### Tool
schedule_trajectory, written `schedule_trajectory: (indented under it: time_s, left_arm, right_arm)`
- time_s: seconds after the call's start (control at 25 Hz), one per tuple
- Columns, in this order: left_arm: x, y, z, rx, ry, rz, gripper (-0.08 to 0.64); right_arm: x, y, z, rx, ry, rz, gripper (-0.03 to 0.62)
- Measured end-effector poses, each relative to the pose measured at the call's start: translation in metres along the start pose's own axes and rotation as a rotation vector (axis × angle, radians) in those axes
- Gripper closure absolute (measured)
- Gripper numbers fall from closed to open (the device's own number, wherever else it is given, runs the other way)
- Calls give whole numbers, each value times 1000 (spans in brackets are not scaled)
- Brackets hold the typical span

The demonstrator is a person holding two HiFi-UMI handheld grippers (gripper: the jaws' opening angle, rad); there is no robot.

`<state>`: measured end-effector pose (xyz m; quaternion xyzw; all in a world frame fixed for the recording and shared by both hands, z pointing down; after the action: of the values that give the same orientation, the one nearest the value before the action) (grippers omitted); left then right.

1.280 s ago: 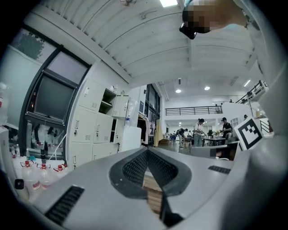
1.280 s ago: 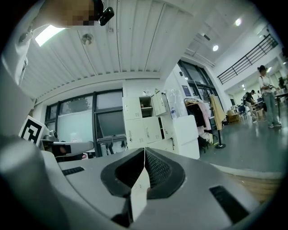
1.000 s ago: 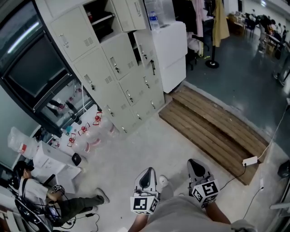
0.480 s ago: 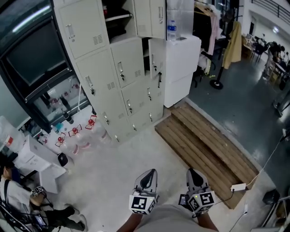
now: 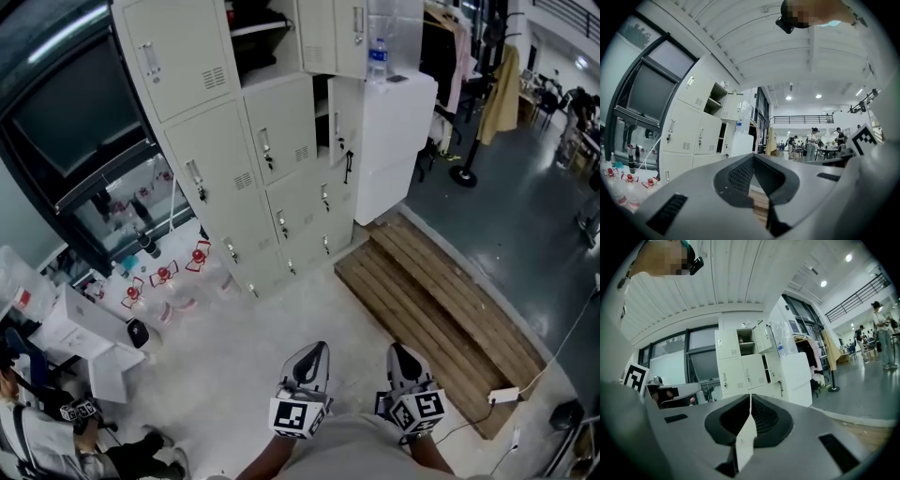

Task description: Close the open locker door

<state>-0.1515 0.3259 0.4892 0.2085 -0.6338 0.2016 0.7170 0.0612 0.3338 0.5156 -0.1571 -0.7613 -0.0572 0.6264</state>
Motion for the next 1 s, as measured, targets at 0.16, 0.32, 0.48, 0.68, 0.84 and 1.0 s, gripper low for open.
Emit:
schedule_trajectory:
  time_s: [0.16, 0.32, 0.48, 0.68, 0.84, 1.0]
  left_arm:
    - [1, -4, 17, -30, 22, 13, 552]
    - [5, -20, 24, -46, 22, 22, 552]
    - [2, -48, 33, -80, 4, 19, 552]
    - [-3, -94, 41, -154, 6, 4, 552]
    - [-7, -138, 44, -199, -19, -3, 552]
    - [-14, -184, 44, -262, -32, -23, 552]
  right_arm:
    - [0, -23, 7, -39, 10, 19, 561]
    - [4, -46, -5, -51, 3, 43, 561]
    - [-4, -77, -24, -78, 0, 57, 561]
    - [-20, -128, -57, -142, 5, 60, 561]
    - [-39, -168, -88, -203, 21, 56, 561]
    - [-54, -201, -125, -258, 41, 64, 561]
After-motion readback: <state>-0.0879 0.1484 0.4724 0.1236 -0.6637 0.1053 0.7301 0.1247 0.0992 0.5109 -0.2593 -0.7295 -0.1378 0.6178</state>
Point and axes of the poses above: the fingertips, and each gripper's own axes: y backward along the fingers, z to its left, x out of its underside, the point moved 7 cm from there along y, backward along the fingers, and after that the axes turned 6 degrees about x, right-handed, at the moved point
